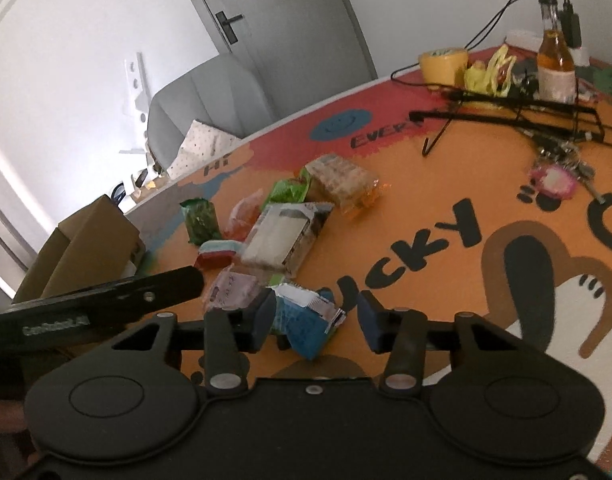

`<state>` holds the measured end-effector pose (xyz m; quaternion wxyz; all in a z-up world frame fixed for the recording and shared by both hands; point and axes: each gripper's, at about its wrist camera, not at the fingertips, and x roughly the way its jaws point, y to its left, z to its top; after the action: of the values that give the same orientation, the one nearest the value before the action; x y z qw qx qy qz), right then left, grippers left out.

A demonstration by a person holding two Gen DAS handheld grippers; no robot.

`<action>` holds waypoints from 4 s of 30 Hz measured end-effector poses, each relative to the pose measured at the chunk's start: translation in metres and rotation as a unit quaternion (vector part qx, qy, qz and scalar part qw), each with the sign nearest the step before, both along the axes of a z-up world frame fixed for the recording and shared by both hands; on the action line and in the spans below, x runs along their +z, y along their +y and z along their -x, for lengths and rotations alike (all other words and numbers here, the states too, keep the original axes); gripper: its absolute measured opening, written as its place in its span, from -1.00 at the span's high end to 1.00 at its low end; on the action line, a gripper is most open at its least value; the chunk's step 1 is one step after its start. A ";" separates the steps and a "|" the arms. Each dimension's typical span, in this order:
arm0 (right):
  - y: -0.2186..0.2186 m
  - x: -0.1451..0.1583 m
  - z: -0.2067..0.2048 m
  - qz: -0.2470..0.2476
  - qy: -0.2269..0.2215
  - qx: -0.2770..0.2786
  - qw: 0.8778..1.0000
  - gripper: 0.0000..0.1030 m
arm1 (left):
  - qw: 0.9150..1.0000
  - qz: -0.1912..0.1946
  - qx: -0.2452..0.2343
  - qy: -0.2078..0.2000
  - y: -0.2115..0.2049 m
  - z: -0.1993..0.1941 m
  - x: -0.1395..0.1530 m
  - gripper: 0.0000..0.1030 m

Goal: Organize snacks
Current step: 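Grasp the pink-white packet with the left gripper while the right grasps the blue-white packet, then carry the pink-white and blue-white packets over the cardboard box with both grippers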

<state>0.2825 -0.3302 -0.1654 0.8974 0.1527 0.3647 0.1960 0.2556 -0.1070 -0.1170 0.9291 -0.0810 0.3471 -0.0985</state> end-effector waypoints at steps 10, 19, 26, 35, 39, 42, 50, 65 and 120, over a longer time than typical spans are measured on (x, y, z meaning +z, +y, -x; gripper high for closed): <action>0.008 -0.014 -0.006 0.014 0.000 0.004 1.000 0.04 | 1.000 0.000 0.001 0.011 -0.002 -0.010 -0.009 -0.63; -0.008 -0.015 0.001 0.035 -0.011 -0.005 0.999 0.26 | 1.000 -0.019 -0.001 0.024 -0.021 -0.018 -0.029 -0.62; -0.005 -0.015 0.001 0.045 -0.021 0.000 0.999 0.11 | 0.997 -0.072 0.007 0.002 -0.032 -0.016 -0.035 -0.27; 0.015 -0.015 0.001 0.076 -0.046 0.000 0.996 -0.26 | 0.998 -0.062 0.019 -0.005 -0.016 -0.009 -0.027 0.29; 0.022 -0.015 0.002 0.106 -0.053 -0.011 0.993 0.04 | 0.998 -0.054 0.024 -0.002 -0.009 -0.004 -0.026 0.31; 0.018 -0.013 0.001 0.102 -0.048 -0.015 0.994 0.29 | 0.999 -0.044 0.026 0.000 -0.005 0.000 -0.024 0.31; 0.011 -0.009 0.006 0.077 -0.049 -0.041 0.995 0.37 | 0.999 -0.040 0.031 -0.019 0.003 0.012 -0.006 0.32; 0.041 0.032 0.016 0.046 -0.088 -0.003 0.995 0.37 | 0.995 -0.041 0.063 -0.066 0.028 0.038 0.036 0.32; 0.212 0.092 0.033 0.037 -0.164 0.131 0.977 0.37 | 0.973 -0.022 0.221 -0.064 0.205 0.092 0.068 -0.07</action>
<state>0.2491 -0.1181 -0.0730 0.9165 0.0356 0.2366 0.3207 0.1635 0.0977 -0.0486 0.9497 -0.1286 0.2628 0.1117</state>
